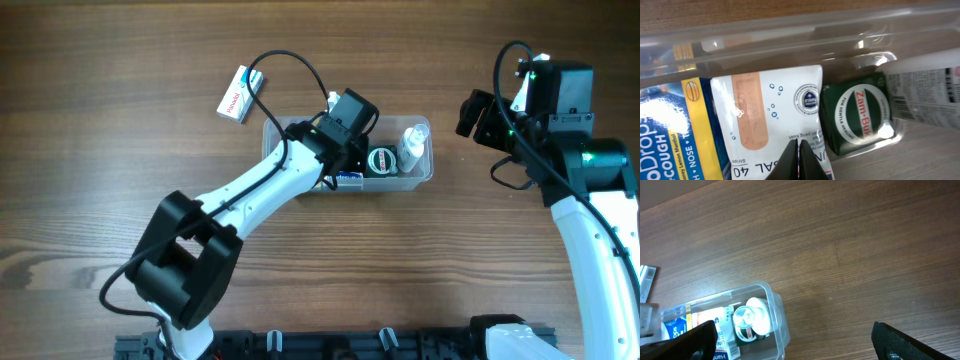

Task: Pack container
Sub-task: 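Lower the Hansaplast box into the container beside the Vicks box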

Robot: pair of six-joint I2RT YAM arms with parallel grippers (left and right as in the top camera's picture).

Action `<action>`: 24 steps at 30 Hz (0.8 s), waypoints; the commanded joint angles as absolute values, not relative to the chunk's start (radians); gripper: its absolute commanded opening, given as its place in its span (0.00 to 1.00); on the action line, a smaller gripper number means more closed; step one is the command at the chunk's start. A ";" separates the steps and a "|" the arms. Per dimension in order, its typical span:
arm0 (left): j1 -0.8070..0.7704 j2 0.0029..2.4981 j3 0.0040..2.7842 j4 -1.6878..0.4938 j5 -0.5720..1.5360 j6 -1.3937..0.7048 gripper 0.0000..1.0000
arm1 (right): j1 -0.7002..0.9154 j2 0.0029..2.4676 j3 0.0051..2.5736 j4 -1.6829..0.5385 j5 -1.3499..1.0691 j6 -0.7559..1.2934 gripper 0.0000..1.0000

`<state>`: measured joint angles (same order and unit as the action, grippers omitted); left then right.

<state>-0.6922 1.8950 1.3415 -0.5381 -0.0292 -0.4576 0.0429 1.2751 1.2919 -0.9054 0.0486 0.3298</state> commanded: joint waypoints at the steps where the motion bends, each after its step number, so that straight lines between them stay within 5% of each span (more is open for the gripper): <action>1: -0.697 1.906 1.350 -0.538 -0.046 -0.449 0.04 | 0.041 1.277 1.302 -0.905 0.054 0.315 1.00; 24: -0.691 1.984 1.351 -0.508 -0.046 -0.449 0.05 | 0.041 1.277 1.302 -0.905 0.054 0.315 1.00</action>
<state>-0.6922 1.9636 1.3422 -0.5102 -0.0296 -0.4576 0.0429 1.2751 1.2919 -0.9054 0.0490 0.3298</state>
